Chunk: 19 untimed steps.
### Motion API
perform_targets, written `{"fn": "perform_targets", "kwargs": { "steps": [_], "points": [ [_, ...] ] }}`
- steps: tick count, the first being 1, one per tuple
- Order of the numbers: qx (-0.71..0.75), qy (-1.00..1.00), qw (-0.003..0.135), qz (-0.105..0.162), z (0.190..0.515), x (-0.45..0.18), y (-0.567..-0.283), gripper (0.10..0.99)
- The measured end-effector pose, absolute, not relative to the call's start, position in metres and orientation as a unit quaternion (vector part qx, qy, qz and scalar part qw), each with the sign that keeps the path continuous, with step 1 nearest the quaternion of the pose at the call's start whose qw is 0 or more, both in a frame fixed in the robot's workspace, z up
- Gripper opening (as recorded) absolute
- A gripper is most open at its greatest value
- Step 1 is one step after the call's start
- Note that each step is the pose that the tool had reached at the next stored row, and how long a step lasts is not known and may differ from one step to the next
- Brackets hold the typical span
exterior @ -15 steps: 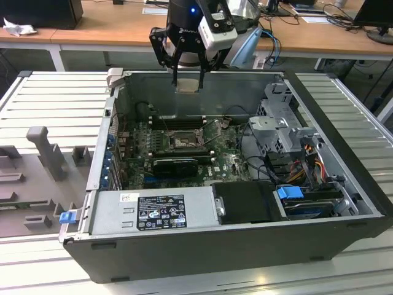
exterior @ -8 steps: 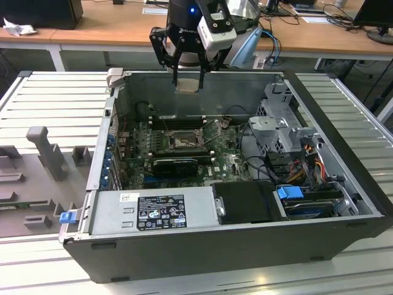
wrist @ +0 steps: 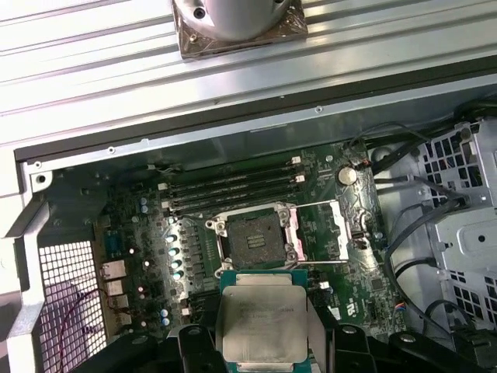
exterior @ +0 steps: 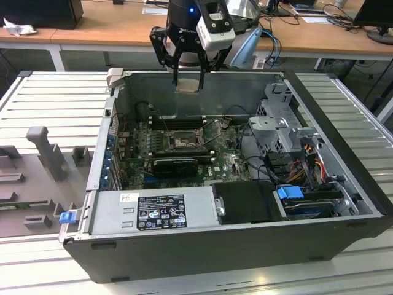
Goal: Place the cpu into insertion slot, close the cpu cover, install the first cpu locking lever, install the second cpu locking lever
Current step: 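Place the cpu into insertion slot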
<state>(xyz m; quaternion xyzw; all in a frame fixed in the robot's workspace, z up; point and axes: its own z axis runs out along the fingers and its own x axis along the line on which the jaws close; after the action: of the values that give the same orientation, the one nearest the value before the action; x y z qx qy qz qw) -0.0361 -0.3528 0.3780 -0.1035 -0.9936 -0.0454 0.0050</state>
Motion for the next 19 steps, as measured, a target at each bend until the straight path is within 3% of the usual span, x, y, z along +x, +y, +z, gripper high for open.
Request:
{"fn": "perform_targets", "kwargs": {
  "steps": [19],
  "points": [
    [-0.137,-0.989,0.003,-0.046,0.3779,-0.0361,-0.3528,0.525]
  ]
}}
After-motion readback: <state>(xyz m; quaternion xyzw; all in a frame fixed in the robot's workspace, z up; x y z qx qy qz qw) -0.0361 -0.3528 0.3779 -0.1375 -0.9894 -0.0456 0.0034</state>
